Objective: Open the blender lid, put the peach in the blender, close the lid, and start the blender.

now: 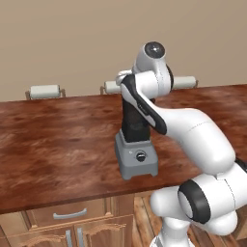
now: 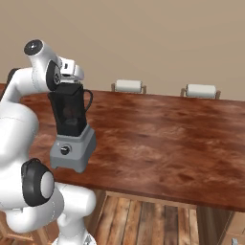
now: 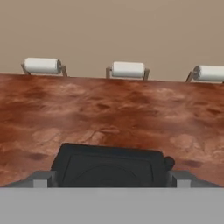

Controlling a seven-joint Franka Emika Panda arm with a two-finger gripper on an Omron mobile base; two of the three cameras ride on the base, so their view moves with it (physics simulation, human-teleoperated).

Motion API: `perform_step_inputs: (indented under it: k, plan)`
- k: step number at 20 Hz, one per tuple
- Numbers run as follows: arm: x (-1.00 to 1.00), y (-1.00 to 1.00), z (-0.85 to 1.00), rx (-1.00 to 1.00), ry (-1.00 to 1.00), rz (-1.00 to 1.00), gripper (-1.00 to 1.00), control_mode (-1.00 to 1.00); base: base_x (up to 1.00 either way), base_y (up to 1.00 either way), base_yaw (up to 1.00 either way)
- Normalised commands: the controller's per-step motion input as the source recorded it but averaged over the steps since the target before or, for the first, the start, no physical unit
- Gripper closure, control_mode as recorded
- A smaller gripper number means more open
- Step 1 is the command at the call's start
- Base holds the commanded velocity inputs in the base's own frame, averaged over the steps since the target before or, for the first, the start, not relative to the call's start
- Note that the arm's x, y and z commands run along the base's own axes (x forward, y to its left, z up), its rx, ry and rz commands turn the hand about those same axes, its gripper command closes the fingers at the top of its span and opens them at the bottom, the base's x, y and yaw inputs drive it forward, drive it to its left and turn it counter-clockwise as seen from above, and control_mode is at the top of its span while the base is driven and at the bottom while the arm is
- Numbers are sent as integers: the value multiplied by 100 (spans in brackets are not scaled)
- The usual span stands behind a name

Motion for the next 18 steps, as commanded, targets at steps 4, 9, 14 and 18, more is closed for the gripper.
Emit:
perform_step_inputs:
  k: [4, 9, 14, 18]
  plan:
    - [-25, 11, -13, 0, 9, 0, -100, -100, 0, 0, 0]
    - [-13, 18, -40, 0, 5, 0, -100, -100, 0, 0, 0]
    - [1, 6, -31, 0, 0, 0, -100, -100, 0, 0, 0]
    - [16, 0, -13, 0, 0, 0, -100, -100, 0, 0, 0]
